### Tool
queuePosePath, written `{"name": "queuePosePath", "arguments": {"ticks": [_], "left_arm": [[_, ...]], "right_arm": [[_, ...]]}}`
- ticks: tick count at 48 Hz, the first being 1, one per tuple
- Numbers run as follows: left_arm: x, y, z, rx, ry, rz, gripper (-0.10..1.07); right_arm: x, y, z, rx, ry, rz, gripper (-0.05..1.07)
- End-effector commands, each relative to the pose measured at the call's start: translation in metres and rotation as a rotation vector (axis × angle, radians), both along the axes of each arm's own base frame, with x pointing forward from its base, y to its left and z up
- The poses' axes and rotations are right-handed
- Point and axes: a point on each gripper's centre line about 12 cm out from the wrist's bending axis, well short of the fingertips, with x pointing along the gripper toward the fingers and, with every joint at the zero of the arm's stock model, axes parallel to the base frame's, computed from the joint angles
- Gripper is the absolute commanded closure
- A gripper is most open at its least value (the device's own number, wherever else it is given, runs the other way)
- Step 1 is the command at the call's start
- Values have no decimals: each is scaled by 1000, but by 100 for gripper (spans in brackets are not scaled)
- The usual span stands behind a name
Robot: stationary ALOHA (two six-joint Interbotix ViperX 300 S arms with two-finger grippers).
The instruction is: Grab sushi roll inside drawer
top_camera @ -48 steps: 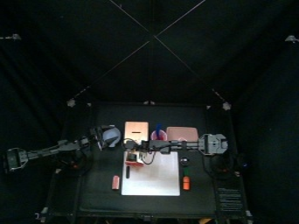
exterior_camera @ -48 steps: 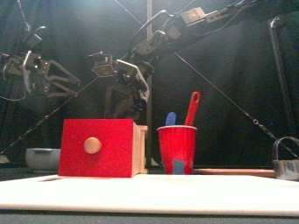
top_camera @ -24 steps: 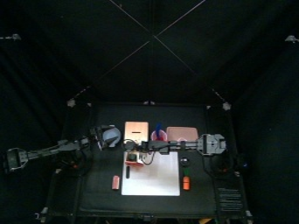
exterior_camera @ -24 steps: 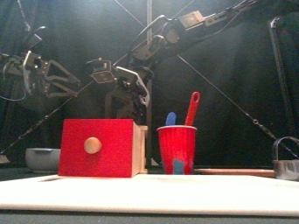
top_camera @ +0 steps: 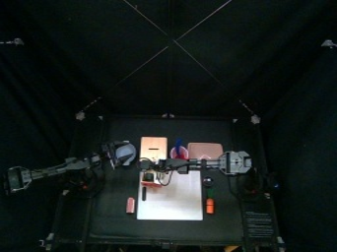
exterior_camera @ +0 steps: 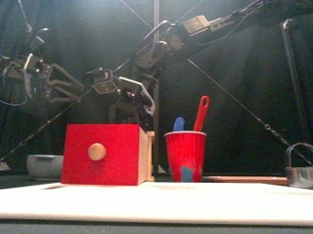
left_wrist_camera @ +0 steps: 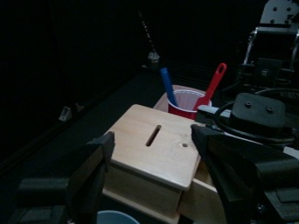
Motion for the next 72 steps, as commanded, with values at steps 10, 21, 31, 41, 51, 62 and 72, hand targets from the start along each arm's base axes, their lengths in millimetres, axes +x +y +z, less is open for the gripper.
{"name": "queuePosePath", "arguments": {"ticks": [10, 21, 31, 41, 51, 62, 72], "left_arm": [[2, 2, 7, 8, -18, 5, -3], [2, 3, 6, 7, -16, 7, -3], [2, 3, 6, 7, -16, 7, -3], [2, 3, 6, 7, -16, 7, -3], [2, 3, 6, 7, -15, 9, -3], [2, 3, 6, 7, -15, 9, -3], [2, 3, 6, 7, -15, 9, -3]], "right_arm": [[4, -1, 17, -8, -36, 0, 15], [5, -2, 10, -13, -18, 3, 16], [6, -3, 8, -32, -13, 8, 16], [7, -4, 9, -35, -13, 10, 16], [7, -2, 20, -14, -26, 4, 16], [8, 0, 25, 12, -18, -3, 16], [7, 0, 21, 14, 0, -2, 16]]}}
